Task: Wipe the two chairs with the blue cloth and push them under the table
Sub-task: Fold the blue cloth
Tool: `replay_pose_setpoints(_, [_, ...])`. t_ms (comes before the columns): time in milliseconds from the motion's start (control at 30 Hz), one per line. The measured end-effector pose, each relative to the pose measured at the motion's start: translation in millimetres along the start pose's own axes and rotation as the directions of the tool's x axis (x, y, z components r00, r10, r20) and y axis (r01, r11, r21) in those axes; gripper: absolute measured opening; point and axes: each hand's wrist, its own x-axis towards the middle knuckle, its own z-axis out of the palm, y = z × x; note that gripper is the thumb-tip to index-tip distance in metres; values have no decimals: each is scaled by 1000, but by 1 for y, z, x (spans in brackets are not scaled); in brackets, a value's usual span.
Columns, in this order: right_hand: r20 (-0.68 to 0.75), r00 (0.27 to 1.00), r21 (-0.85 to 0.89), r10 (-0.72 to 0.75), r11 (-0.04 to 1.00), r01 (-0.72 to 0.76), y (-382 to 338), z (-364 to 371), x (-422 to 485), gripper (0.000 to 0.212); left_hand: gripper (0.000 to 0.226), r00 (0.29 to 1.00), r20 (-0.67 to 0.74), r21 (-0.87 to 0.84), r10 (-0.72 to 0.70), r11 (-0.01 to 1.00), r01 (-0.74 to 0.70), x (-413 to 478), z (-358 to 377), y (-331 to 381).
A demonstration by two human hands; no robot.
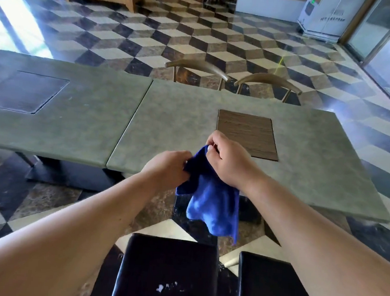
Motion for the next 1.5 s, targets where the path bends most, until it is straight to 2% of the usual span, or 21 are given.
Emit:
replay_pose_setpoints(67, [27, 999, -44, -40, 998, 42, -11, -11, 0, 6, 8, 999, -46, 53, -22, 998, 24, -9, -16, -7])
replay_pose_setpoints(167, [118, 992, -167, -50, 984, 69, -22, -29, -1, 14, 20, 988, -151, 43, -19, 999, 26, -21, -41, -15])
replay_pose_setpoints(233, [190, 982, -268, 5, 962, 47, -28, -41, -1, 23, 21, 981, -192, -2, -11, 1000, 11, -28, -60, -13])
replay_pose_setpoints(333, [220, 970, -407, 106, 913, -8, -34, -52, 5, 14, 18, 976, -215, -28, 20, 999, -26, -33, -84, -8])
replay_pose_setpoints(400, [205, 965, -440, 165, 896, -59, -37, -55, 8, 14, 15, 976, -215, -23, 34, 999, -40, -36, -96, -6])
replay_pose_setpoints(467, [168, 963, -428, 209, 896, -120, -40, -60, 8, 15, 7, 977, -208, 11, 42, 999, -40, -39, -103, -7])
replay_pose_setpoints(567, [106, 964, -349, 244, 917, -194, -38, -65, 4, 10, 64, 994, -107, 90, 28, 996, -18, -50, -116, -13])
replay_pose_setpoints(600, [90, 964, -304, 249, 929, -212, -37, -65, 3, 11, 67, 996, -84, 148, 25, 989, -12, -54, -118, -15])
replay_pose_setpoints(667, [66, 965, -214, 256, 948, -237, -35, -65, 1, 13, 41, 996, -86, 284, 12, 959, 13, -57, -118, -21])
replay_pose_setpoints(733, [44, 962, -134, 269, 956, -261, -33, -63, -1, 14, 24, 991, -133, 316, -19, 947, 61, -57, -117, -27])
replay_pose_setpoints(800, [12, 950, -3, 312, 950, -312, -29, -61, -3, 13, 23, 978, -181, 177, -105, 975, 137, -57, -115, -32])
replay_pose_setpoints(867, [-19, 924, 196, 383, 907, -372, -24, -58, -6, 13, 21, 959, -181, -123, -219, 972, 198, -59, -115, -35])
replay_pose_setpoints(933, [-12, 877, 421, 481, 798, -432, -19, -54, -9, 11, 17, 950, -100, -437, -295, 871, 224, -61, -114, -36])
replay_pose_setpoints(1000, [38, 824, 578, 565, 660, -480, -18, -46, -11, 13, 27, 935, 60, -620, -349, 721, 308, -66, -113, -32])
replay_pose_setpoints(1100, [72, 761, 590, 644, 588, -553, -22, -33, -10, 35, 39, 910, 175, -683, -376, 619, 387, -66, -106, -26])
replay_pose_setpoints(1300, [180, 708, 596, 683, 497, -631, -26, -19, -5, 52, 36, 895, 100, -752, -434, 557, 354, -58, -93, -30])
replay_pose_setpoints(1400, [170, 703, 578, 691, 508, -639, -21, -17, 0, 54, 35, 888, 42, -762, -458, 560, 325, -54, -90, -36])
replay_pose_setpoints(1500, [179, 690, 576, 701, 494, -651, -14, -14, 6, 56, 61, 880, 128, -775, -458, 507, 377, -52, -88, -37])
